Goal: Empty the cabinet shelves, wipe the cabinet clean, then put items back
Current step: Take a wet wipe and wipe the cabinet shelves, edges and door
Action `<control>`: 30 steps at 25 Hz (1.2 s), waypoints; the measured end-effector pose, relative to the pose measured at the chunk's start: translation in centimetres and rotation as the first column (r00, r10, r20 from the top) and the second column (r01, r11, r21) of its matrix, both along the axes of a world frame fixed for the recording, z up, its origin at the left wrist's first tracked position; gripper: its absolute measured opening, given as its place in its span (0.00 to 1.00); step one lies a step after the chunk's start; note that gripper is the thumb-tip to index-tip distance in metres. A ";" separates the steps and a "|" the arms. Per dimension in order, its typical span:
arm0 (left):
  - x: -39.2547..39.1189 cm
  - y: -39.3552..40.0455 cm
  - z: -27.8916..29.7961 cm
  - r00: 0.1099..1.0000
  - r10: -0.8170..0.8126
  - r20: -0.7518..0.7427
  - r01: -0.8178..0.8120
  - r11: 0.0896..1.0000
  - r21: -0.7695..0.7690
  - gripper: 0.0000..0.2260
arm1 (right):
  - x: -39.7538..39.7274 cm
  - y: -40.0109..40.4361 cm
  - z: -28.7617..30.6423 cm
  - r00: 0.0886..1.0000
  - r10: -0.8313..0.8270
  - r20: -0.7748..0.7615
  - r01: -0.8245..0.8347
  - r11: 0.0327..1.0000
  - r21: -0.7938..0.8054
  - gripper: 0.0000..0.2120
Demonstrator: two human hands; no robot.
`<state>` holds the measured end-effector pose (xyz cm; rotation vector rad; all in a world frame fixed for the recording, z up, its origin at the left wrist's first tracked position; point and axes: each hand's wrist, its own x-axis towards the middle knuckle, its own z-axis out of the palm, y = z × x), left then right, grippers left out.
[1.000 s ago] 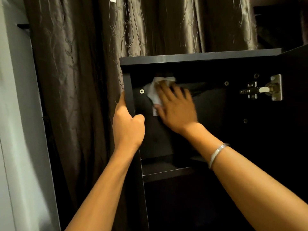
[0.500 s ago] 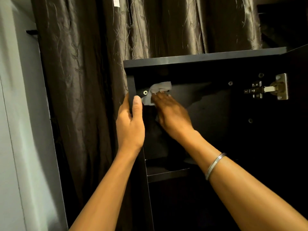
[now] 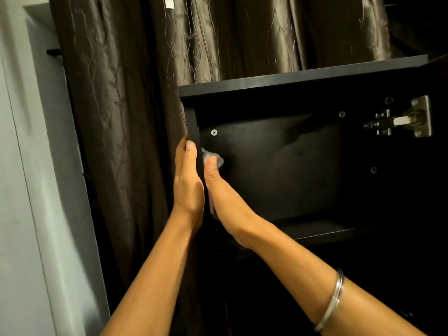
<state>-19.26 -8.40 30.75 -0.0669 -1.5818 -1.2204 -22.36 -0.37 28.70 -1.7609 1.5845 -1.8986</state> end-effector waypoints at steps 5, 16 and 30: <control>0.7 0.8 0.4 0.999 -0.006 -0.037 0.007 1.000 0.026 0.32 | 0.5 -0.8 6.1 0.977 0.051 0.205 -0.025 0.991 -0.129 0.37; 0.3 0.9 0.2 0.995 -0.002 -0.098 0.006 0.999 0.047 0.19 | 1.3 0.6 2.6 0.971 -0.036 0.235 0.035 0.999 0.012 0.31; 0.5 0.8 0.1 0.996 -0.042 -0.085 0.049 0.995 0.085 0.17 | 2.1 1.5 -0.2 0.950 -0.029 0.311 -0.003 0.995 0.101 0.35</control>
